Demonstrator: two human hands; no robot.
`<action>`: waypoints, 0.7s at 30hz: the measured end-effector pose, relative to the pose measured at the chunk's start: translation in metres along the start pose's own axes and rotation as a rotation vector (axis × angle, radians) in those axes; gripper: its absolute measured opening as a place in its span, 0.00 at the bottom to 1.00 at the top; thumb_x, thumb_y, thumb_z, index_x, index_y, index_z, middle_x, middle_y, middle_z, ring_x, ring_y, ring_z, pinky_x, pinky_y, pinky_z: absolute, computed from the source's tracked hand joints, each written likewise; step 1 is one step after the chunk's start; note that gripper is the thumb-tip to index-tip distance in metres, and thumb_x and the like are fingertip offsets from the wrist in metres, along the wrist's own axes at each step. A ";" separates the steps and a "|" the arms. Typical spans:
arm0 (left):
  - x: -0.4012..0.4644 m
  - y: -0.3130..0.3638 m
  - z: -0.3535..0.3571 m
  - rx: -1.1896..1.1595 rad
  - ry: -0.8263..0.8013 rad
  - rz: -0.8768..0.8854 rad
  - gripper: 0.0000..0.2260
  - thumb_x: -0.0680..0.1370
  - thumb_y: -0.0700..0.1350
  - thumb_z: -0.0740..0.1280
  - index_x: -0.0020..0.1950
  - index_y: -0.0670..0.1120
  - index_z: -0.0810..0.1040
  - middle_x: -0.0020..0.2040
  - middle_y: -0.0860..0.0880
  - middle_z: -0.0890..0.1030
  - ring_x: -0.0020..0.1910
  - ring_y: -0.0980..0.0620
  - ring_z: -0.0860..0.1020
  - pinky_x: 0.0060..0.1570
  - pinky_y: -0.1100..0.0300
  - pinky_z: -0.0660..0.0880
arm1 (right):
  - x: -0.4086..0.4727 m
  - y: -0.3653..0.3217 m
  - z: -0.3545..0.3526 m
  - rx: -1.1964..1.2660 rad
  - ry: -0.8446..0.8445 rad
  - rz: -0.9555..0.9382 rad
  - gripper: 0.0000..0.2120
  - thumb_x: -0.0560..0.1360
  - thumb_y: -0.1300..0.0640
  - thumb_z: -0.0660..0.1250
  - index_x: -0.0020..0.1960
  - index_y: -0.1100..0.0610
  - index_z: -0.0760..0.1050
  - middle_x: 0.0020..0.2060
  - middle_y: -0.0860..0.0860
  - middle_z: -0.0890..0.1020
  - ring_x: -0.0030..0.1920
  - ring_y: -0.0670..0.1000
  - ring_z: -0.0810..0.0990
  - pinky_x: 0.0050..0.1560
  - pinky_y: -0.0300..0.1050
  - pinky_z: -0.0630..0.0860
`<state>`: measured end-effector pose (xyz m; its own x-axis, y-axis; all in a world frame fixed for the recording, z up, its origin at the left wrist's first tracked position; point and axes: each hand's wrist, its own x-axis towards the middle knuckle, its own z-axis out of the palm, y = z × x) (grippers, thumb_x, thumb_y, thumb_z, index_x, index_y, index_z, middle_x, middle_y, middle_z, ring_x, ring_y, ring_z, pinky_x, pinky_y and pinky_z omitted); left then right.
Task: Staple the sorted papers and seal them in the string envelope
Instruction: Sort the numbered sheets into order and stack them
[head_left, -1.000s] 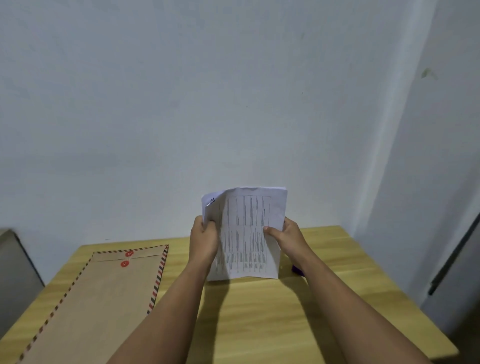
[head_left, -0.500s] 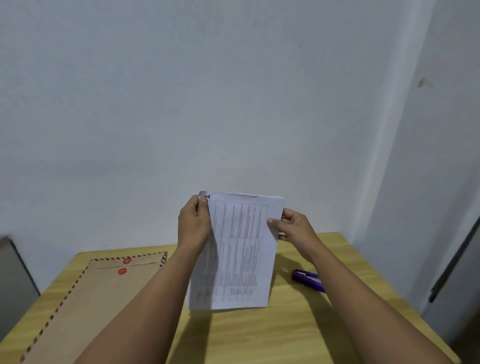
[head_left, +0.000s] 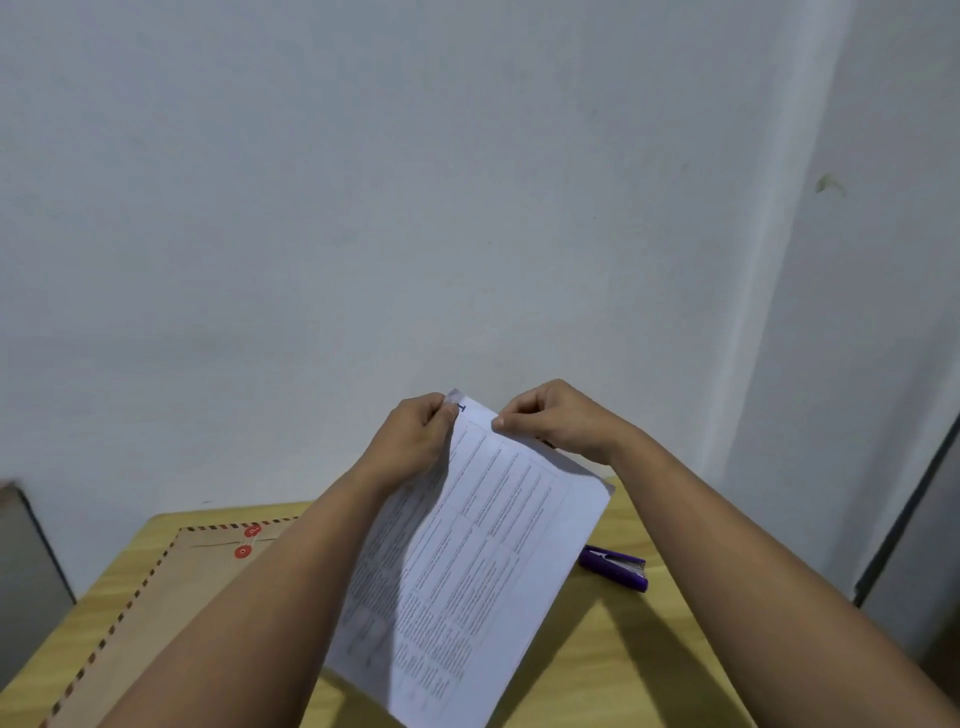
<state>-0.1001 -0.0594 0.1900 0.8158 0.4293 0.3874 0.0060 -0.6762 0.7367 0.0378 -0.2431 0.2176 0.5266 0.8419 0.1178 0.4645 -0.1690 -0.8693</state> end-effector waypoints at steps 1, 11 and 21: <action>0.000 0.000 0.000 -0.027 0.000 -0.009 0.20 0.85 0.54 0.60 0.39 0.42 0.69 0.32 0.53 0.68 0.30 0.57 0.64 0.34 0.58 0.62 | -0.001 0.003 0.004 0.072 0.013 -0.011 0.09 0.80 0.54 0.73 0.49 0.61 0.87 0.48 0.59 0.88 0.48 0.54 0.87 0.55 0.50 0.82; -0.013 -0.024 0.021 0.022 -0.232 -0.111 0.15 0.84 0.46 0.61 0.43 0.38 0.76 0.34 0.51 0.74 0.34 0.54 0.72 0.40 0.57 0.69 | -0.015 0.045 0.014 0.217 0.050 0.158 0.12 0.80 0.52 0.73 0.50 0.61 0.87 0.47 0.59 0.89 0.44 0.53 0.86 0.48 0.46 0.81; -0.016 -0.061 0.069 0.104 -0.382 -0.159 0.10 0.82 0.46 0.64 0.43 0.45 0.80 0.35 0.54 0.79 0.34 0.55 0.73 0.42 0.57 0.72 | -0.004 0.114 0.049 0.281 0.170 0.338 0.12 0.79 0.51 0.74 0.50 0.62 0.87 0.44 0.57 0.89 0.44 0.57 0.88 0.48 0.50 0.82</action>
<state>-0.0731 -0.0663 0.1005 0.9555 0.2937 0.0264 0.1910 -0.6848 0.7033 0.0545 -0.2406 0.0945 0.7350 0.6640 -0.1376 0.0488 -0.2543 -0.9659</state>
